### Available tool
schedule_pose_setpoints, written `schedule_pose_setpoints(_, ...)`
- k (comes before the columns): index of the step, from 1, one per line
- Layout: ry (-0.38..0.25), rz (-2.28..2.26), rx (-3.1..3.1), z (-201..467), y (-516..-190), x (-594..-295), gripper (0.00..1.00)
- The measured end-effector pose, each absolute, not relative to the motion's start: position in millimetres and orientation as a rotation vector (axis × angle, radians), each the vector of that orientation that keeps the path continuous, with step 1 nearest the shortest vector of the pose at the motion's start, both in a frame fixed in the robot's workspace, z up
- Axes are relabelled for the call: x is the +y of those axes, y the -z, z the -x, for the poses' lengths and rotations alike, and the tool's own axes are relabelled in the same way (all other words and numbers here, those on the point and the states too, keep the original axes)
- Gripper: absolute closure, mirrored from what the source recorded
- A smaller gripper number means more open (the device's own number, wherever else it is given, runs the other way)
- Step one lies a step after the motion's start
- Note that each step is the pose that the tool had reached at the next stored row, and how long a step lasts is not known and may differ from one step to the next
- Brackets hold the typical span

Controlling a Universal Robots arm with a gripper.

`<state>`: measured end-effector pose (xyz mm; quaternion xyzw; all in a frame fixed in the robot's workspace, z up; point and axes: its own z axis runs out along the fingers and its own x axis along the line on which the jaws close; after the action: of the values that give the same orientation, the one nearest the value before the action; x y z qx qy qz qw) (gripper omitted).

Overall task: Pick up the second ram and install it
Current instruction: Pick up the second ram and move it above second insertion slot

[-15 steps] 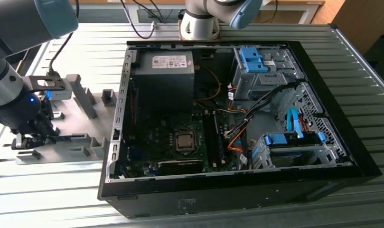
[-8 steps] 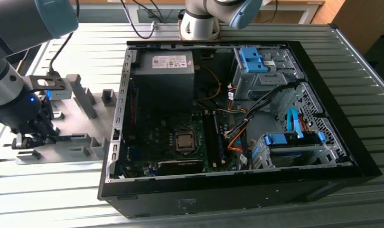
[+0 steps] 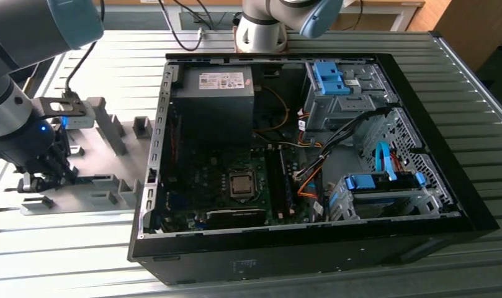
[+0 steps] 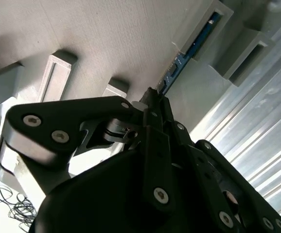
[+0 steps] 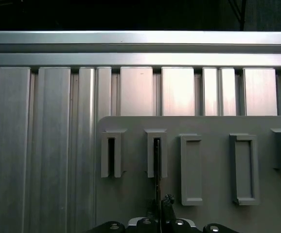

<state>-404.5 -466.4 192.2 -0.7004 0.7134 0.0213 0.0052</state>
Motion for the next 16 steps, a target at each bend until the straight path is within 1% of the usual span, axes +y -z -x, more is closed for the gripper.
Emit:
schedule_pose_setpoints(1, -0.067, 2.193, 2.234, 404.5, -192.2, -466.4, 0.84)
schedule_pose_setpoints(3, -0.066, 2.193, 2.234, 404.5, -192.2, -466.4, 0.84)
schedule_pose_setpoints(5, -0.066, 2.193, 2.234, 404.5, -192.2, -466.5, 0.86)
schedule_pose_setpoints(12, -0.066, 2.194, 2.234, 404.5, -194.0, -466.5, 0.86)
schedule_pose_setpoints(16, -0.066, 2.194, 2.234, 404.5, -202.3, -466.5, 0.86)
